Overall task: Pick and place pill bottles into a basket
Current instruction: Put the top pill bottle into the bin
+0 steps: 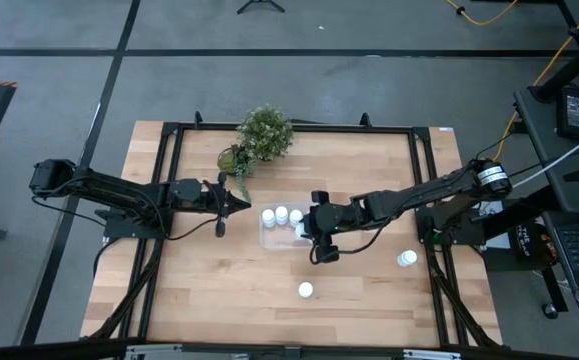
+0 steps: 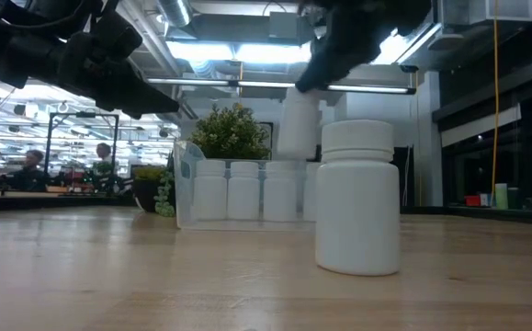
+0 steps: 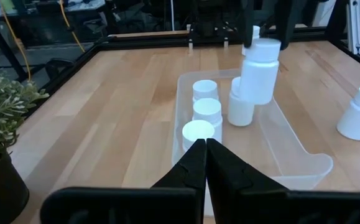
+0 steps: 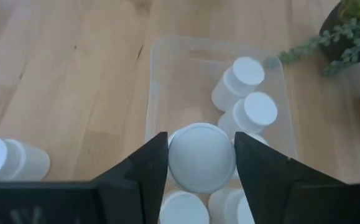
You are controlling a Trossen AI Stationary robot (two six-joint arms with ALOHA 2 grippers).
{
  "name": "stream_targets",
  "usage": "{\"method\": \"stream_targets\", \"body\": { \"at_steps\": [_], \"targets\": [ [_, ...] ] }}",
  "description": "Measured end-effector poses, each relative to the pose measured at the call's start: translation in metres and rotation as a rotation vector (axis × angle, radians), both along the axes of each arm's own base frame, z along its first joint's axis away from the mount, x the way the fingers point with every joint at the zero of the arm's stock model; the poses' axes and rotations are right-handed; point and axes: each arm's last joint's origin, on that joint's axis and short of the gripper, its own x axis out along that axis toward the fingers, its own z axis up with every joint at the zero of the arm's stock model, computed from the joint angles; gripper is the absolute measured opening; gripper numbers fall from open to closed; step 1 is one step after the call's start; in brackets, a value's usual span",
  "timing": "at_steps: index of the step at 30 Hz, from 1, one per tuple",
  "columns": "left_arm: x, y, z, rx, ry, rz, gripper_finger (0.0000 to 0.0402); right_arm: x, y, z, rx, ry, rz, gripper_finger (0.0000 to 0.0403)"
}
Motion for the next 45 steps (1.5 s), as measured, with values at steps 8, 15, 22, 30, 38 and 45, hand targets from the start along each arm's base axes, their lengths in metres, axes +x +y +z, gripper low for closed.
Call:
{"method": "stream_targets", "body": {
  "at_steps": [8,15,22,30,38,45],
  "targets": [
    [0.0,0.0,0.0,0.012,0.001,-0.002,0.0004,0.0,0.0,-0.024,0.023,-0.04,-0.013,0.0175],
    [0.0,0.0,0.0,0.011,0.0,-0.003,0.0006,0.005,0.0,-0.042,0.029,0.005,-0.03,0.0161],
    [0.0,0.0,0.0,0.01,0.0,-0.002,0.0006,0.01,-0.001,-0.056,0.023,0.033,-0.039,0.016],
    [0.0,0.0,0.0,0.01,0.001,-0.003,0.0005,0.011,-0.003,-0.059,0.021,0.044,-0.043,0.0159],
    [0.0,0.0,0.0,0.01,0.001,-0.004,0.0004,0.012,-0.002,-0.063,0.032,0.06,-0.03,0.0158],
    [0.0,0.0,0.0,0.01,0.001,-0.003,0.0004,0.013,-0.002,-0.065,0.031,0.061,-0.033,0.0158]
  ]
}}
